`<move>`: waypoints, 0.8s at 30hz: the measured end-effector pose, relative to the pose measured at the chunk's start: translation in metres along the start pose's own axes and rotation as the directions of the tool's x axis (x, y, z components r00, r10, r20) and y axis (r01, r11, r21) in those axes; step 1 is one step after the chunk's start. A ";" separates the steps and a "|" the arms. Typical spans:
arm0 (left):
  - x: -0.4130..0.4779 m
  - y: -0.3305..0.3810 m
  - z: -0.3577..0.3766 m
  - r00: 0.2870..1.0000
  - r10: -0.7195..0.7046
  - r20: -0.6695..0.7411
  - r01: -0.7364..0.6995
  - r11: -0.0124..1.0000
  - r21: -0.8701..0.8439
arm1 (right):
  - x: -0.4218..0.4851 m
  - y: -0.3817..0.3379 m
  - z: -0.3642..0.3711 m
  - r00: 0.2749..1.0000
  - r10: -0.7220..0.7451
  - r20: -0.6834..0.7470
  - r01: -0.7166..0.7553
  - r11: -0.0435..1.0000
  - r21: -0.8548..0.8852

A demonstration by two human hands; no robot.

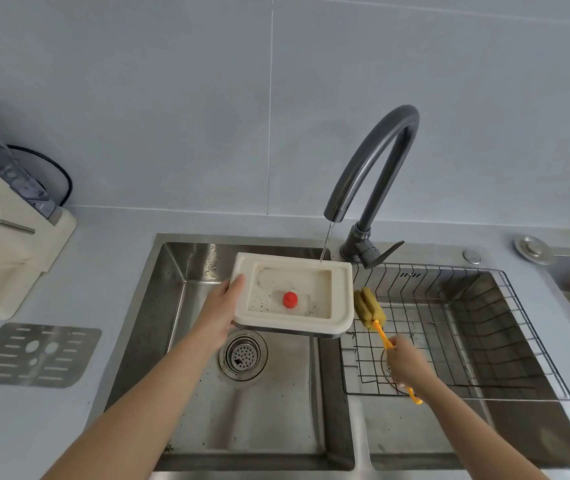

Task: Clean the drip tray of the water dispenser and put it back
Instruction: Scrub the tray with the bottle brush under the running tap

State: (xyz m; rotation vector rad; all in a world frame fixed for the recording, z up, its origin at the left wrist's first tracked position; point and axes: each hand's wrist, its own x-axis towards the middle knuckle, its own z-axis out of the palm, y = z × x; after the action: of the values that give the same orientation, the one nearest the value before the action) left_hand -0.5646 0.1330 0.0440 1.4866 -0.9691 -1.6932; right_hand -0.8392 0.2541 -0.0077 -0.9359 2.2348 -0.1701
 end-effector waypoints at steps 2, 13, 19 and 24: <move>0.002 -0.002 0.000 1.000 0.000 0.016 0.000 1.000 0.004 | -0.014 0.008 -0.013 0.999 0.004 -0.038 0.000 0.995 0.098; 0.012 -0.016 0.009 0.993 -0.043 0.107 0.043 0.999 0.000 | -0.122 0.020 -0.087 0.875 -0.377 -0.304 0.398 0.917 0.007; 0.007 -0.020 0.017 0.988 -0.053 0.142 0.051 0.999 0.013 | -0.139 -0.001 -0.086 0.777 -0.596 -0.204 0.526 0.792 -0.311; 0.006 -0.020 0.024 0.984 -0.042 0.175 0.043 0.999 0.002 | -0.144 -0.016 -0.087 0.721 -0.672 -0.170 0.483 0.663 -0.571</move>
State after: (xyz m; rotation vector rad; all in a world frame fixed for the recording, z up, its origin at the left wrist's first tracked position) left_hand -0.5890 0.1399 0.0258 1.3832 -1.0328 -1.8804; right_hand -0.8154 0.3267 0.1428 -2.0770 2.2531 -0.0644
